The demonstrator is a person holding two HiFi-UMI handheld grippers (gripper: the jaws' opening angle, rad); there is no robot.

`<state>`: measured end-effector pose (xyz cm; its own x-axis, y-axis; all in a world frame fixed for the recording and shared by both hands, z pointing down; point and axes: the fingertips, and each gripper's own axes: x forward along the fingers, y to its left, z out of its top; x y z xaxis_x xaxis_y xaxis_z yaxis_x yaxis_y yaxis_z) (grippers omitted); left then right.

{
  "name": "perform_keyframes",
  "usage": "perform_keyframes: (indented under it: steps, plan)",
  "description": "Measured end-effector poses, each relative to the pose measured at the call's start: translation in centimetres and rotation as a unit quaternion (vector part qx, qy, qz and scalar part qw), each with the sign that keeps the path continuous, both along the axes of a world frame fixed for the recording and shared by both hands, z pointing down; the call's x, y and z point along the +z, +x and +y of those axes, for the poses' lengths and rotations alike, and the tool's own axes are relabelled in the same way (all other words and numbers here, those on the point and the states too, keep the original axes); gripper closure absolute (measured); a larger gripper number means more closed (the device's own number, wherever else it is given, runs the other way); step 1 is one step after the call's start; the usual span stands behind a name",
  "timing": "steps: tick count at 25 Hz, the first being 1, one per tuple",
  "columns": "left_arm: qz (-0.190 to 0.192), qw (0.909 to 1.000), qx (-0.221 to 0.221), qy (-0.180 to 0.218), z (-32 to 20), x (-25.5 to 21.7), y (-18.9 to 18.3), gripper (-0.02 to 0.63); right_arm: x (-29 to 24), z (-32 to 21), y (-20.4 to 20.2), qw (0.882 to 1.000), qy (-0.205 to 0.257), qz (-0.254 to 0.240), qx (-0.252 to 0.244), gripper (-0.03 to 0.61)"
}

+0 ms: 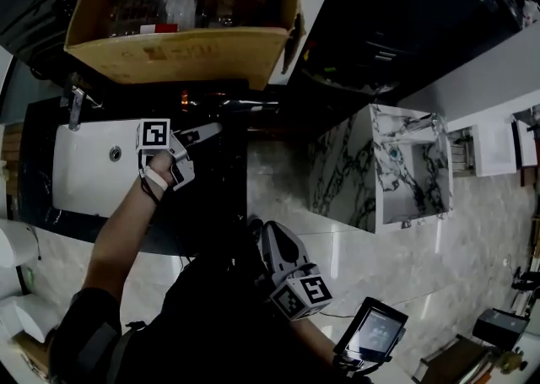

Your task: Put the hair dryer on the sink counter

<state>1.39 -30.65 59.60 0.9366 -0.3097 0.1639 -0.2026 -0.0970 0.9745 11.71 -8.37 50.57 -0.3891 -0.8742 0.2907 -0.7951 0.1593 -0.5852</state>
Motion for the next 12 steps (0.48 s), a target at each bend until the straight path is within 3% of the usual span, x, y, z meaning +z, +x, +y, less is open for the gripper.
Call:
perform_keyframes:
  steps: [12]
  plan:
    - [-0.007, 0.9994, 0.003, -0.033, 0.0, 2.8, -0.5, 0.446, -0.4, -0.8, -0.4, 1.000, 0.005, -0.006, 0.011, 0.583]
